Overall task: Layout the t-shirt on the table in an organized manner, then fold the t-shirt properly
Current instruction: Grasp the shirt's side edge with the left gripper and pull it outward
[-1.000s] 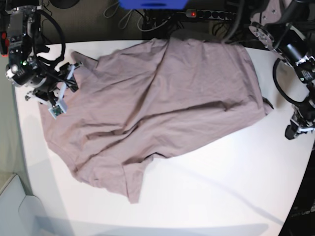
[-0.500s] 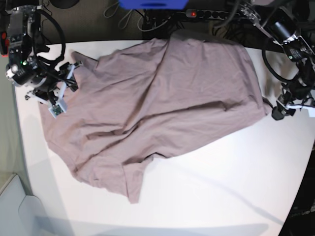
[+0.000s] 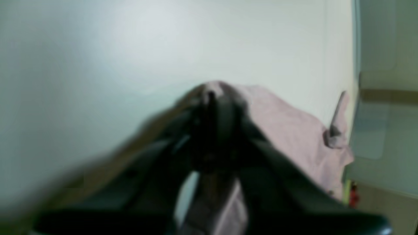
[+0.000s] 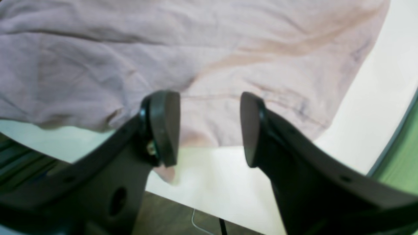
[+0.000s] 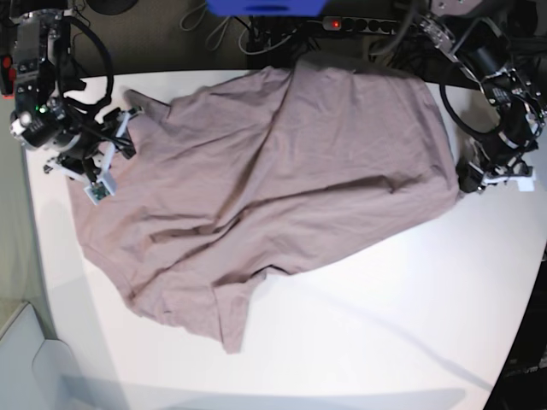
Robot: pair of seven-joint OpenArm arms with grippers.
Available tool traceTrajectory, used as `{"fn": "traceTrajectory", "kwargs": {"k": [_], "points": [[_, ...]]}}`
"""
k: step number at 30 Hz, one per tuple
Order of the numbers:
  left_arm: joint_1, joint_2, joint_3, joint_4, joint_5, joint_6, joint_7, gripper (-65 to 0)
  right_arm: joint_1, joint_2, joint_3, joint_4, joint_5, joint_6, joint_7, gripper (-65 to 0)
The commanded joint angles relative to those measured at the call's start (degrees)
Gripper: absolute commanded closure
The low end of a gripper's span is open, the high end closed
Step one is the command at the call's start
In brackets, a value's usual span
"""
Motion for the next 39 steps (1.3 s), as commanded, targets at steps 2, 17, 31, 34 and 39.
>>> {"fn": "traceTrajectory", "kwargs": {"k": [2, 17, 31, 34, 39], "points": [[-1.9, -0.8, 0.0, 0.5, 1.9, -0.1, -0.2, -0.1, 0.6, 0.8, 0.4, 0.7, 0.2, 0.3, 0.8, -30.2], [-5.4, -0.7, 5.7, 17.2, 5.4, -0.5, -0.2, -0.3, 0.8, 0.8, 0.4, 0.7, 0.2, 0.3, 0.8, -30.2], [-5.2, -1.5, 12.2, 19.7, 6.0, 0.0, -2.6, -0.5, 0.8, 0.8, 0.4, 0.7, 0.2, 0.3, 0.8, -30.2], [-5.0, -2.9, 12.4, 19.2, 6.1, 0.0, -2.9, -0.6, 0.8, 0.8, 0.4, 0.7, 0.2, 0.3, 0.8, -30.2], [-3.8, -4.6, 12.5, 18.8, 5.8, -0.4, -2.9, -5.7, 0.8, 0.8, 0.4, 0.7, 0.2, 0.3, 0.8, -30.2]]}}
